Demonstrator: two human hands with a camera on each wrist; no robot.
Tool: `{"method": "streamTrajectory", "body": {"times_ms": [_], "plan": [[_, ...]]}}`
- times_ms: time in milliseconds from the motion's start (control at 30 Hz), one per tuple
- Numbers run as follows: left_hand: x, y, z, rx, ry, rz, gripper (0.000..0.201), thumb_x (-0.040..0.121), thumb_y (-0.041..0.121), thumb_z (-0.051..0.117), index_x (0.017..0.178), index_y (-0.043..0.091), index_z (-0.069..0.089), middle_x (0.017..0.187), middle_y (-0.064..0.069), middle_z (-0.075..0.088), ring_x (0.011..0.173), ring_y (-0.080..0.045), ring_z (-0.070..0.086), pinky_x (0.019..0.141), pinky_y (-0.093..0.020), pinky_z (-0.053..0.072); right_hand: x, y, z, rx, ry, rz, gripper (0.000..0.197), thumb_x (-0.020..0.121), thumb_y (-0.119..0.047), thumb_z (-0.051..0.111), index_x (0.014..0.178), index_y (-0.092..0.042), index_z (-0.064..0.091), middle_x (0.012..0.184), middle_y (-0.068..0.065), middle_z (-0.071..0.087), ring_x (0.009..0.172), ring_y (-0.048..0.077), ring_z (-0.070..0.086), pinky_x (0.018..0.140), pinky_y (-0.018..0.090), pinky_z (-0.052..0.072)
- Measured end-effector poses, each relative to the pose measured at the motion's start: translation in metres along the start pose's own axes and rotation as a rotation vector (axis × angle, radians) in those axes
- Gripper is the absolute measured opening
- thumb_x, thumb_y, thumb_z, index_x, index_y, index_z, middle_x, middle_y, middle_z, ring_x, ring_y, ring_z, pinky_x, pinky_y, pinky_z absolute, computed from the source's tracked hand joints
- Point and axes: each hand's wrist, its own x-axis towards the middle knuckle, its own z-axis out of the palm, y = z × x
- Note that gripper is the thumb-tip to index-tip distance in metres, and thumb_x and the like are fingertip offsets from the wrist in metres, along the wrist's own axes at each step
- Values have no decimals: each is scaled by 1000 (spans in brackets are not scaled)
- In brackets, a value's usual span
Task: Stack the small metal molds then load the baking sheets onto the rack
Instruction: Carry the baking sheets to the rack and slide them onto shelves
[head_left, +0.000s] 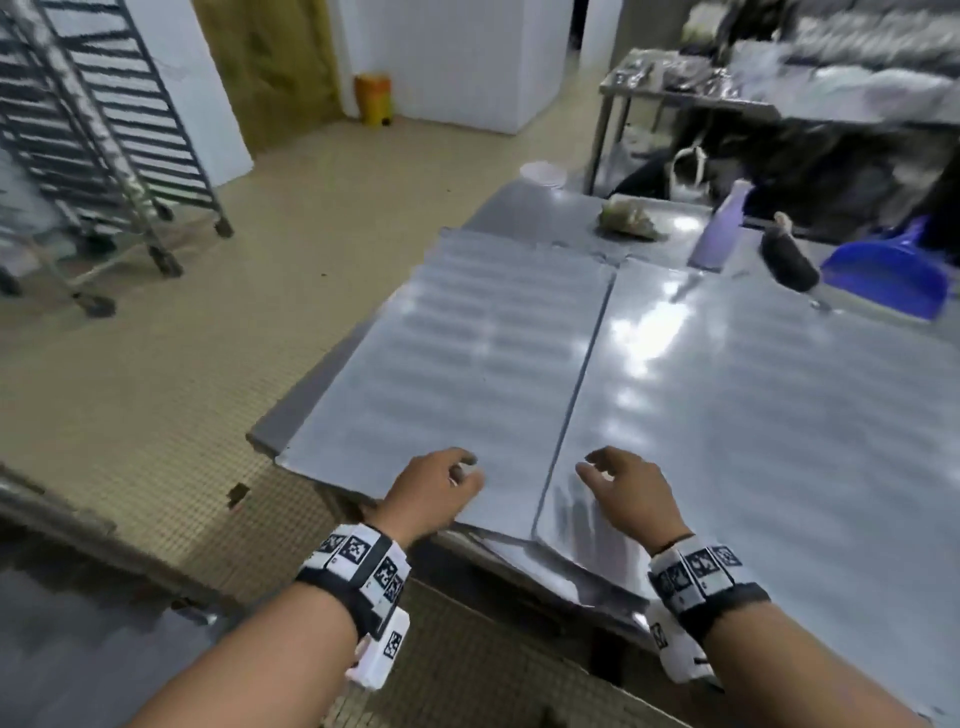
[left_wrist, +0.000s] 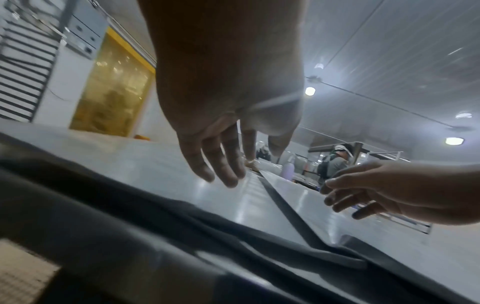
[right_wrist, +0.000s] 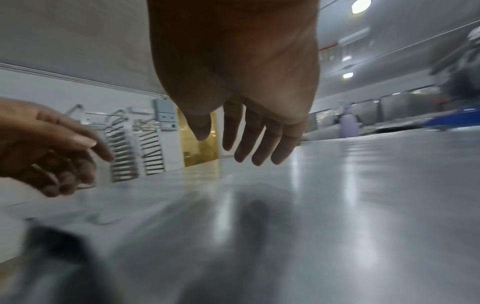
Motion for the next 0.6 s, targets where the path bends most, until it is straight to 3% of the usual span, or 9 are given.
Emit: {"method": "streamTrajectory", "body": {"times_ms": [167, 333, 433, 500, 600], "plan": [[55, 49, 61, 29, -147, 9, 60, 95, 49, 64, 149, 25, 48, 117, 2, 63, 111, -20, 62, 100, -35, 50, 7, 103, -62, 21, 71, 258, 34, 92, -43, 64, 115, -18, 71, 118, 2, 71, 110, 23, 63, 89, 31, 45], [93, 77, 93, 29, -179, -13, 76, 95, 46, 65, 158, 18, 33, 123, -3, 64, 118, -24, 59, 101, -34, 46, -5, 177, -97, 2, 165, 449, 36, 90, -40, 64, 113, -14, 73, 116, 9, 72, 109, 29, 64, 85, 32, 45], [110, 91, 99, 54, -200, 42, 57, 95, 42, 63, 146, 21, 48, 134, -2, 63, 114, -22, 61, 94, -29, 48, -12, 197, -111, -23, 242, 547, 41, 87, -41, 61, 113, -13, 73, 116, 16, 71, 111, 37, 62, 92, 39, 48], [121, 95, 102, 22, -208, 40, 48, 93, 41, 63, 137, 24, 55, 127, 3, 66, 108, -19, 63, 93, -30, 51, -17, 204, -116, -56, 287, 635, 40, 87, -36, 65, 120, -14, 70, 121, 21, 66, 114, 42, 59, 95, 43, 48], [142, 102, 106, -49, -224, 5, 50, 87, 43, 64, 133, 26, 57, 122, 6, 67, 109, -19, 66, 98, -36, 54, -25, 214, -117, -82, 328, 745, 55, 82, -38, 70, 133, -18, 60, 132, 21, 58, 121, 42, 53, 100, 48, 47]]}}
